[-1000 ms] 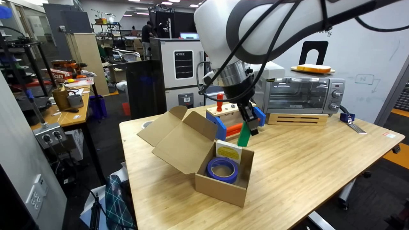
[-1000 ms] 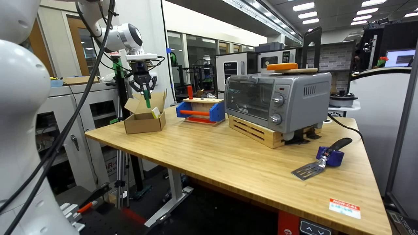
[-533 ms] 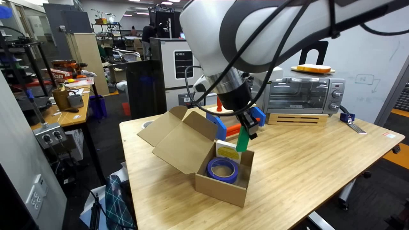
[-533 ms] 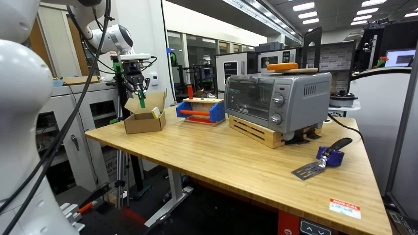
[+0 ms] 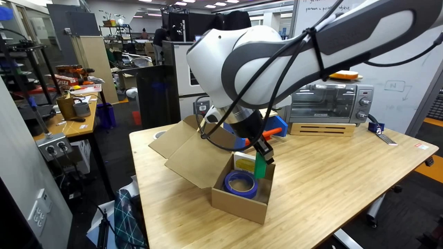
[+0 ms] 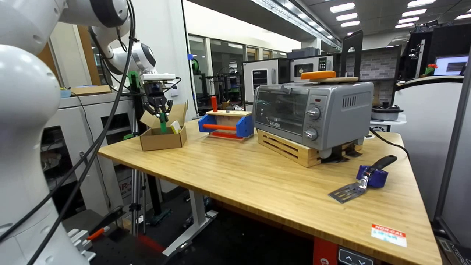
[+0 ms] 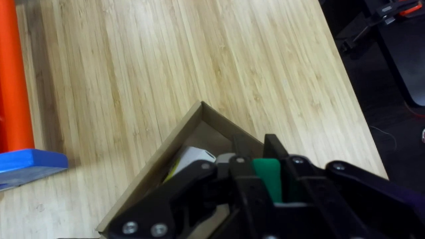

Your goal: Pick up the green box and place it in the box

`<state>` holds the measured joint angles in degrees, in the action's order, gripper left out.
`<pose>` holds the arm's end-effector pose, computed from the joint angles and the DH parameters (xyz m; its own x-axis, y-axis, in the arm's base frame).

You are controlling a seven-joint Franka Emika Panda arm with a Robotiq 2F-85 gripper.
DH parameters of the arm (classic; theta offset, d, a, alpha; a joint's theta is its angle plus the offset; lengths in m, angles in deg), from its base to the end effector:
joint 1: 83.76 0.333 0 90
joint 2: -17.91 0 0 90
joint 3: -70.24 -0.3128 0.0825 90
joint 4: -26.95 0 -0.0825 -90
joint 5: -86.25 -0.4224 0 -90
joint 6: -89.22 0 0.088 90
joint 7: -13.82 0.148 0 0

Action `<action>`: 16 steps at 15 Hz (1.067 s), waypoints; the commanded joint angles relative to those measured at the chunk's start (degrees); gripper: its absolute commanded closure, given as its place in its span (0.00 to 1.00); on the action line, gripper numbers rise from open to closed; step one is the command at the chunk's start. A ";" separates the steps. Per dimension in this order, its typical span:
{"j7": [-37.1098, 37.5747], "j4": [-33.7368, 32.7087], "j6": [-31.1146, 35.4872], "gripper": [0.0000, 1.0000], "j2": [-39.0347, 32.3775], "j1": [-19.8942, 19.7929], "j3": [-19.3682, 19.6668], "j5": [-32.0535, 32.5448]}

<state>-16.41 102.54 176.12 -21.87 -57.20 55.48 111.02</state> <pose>0.5794 0.3866 0.2567 0.2116 0.8348 -0.5083 0.9641 -0.2638 -0.0319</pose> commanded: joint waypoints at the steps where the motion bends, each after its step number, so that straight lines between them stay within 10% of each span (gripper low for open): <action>1: -2.79 -5.57 -3.86 0.95 -3.28 0.80 -0.19 0.60; 16: -3.22 -7.83 -7.00 0.95 -8.94 -0.19 0.64 -1.54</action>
<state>-19.51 95.87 171.20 -30.07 -56.80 56.28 110.74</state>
